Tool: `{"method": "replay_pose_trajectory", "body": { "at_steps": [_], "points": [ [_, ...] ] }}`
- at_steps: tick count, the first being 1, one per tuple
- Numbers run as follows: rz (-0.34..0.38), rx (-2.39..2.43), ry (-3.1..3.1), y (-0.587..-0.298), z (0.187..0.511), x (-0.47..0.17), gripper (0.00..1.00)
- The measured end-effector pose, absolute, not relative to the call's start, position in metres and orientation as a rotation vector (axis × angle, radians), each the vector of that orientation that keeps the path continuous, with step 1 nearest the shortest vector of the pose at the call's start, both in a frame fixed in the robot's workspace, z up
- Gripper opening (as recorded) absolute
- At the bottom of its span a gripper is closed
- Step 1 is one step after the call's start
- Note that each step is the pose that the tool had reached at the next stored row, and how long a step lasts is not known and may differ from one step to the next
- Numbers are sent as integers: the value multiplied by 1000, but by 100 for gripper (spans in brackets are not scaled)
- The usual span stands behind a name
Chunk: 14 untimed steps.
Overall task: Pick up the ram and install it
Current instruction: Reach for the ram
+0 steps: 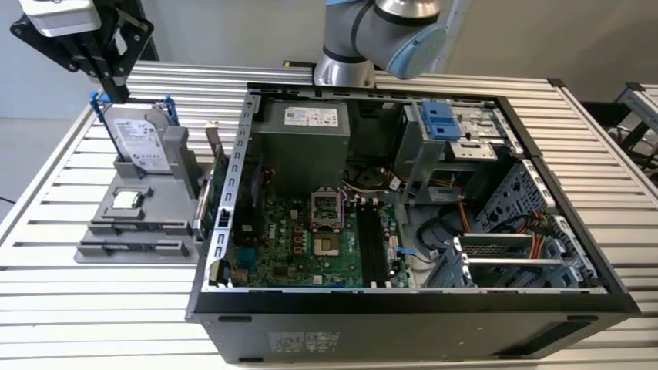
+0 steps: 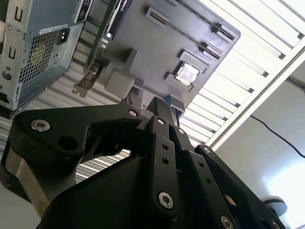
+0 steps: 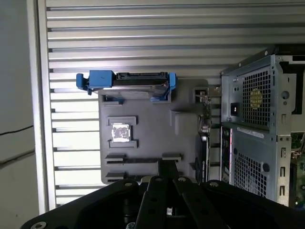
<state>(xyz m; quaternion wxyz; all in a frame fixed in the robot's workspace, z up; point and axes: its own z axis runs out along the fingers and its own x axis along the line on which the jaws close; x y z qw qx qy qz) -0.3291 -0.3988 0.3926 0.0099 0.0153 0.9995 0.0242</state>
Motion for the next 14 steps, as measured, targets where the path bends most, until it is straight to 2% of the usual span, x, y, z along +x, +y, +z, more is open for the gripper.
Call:
{"method": "replay_pose_trajectory", "body": {
  "at_steps": [14],
  "points": [
    [76, -27, 3122, -399, 393, -347, 0]
  ]
}}
